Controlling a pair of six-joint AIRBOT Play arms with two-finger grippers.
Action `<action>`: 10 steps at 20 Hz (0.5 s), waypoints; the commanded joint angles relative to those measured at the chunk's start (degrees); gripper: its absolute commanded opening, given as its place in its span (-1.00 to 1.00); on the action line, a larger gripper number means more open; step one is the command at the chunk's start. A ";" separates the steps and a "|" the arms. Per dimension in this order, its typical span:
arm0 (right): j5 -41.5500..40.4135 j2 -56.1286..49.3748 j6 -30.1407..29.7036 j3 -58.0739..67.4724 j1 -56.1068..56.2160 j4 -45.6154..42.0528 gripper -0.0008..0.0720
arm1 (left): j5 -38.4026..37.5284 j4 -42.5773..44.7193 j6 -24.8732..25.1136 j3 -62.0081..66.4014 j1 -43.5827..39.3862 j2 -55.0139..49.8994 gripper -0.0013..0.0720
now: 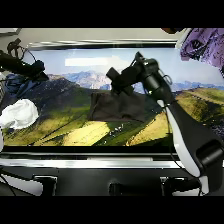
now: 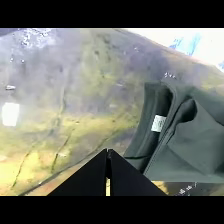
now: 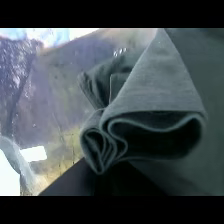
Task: Fold the clothes and pants, and hang the long-sleeved shirts on hangers.
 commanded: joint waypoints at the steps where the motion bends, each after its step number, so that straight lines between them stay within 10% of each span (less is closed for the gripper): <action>1: 2.91 -3.96 1.49 0.04 2.54 1.14 -0.88 | -0.39 0.17 0.44 -0.02 0.57 0.09 -0.91; 8: 9.11 -10.38 -0.17 0.04 3.08 5.20 -0.83 | -0.39 0.17 0.44 -0.04 0.57 0.04 -0.91; 10: 11.54 -10.71 -3.58 0.04 3.06 7.10 -0.38 | -0.48 0.20 0.44 -0.31 0.57 0.04 -0.91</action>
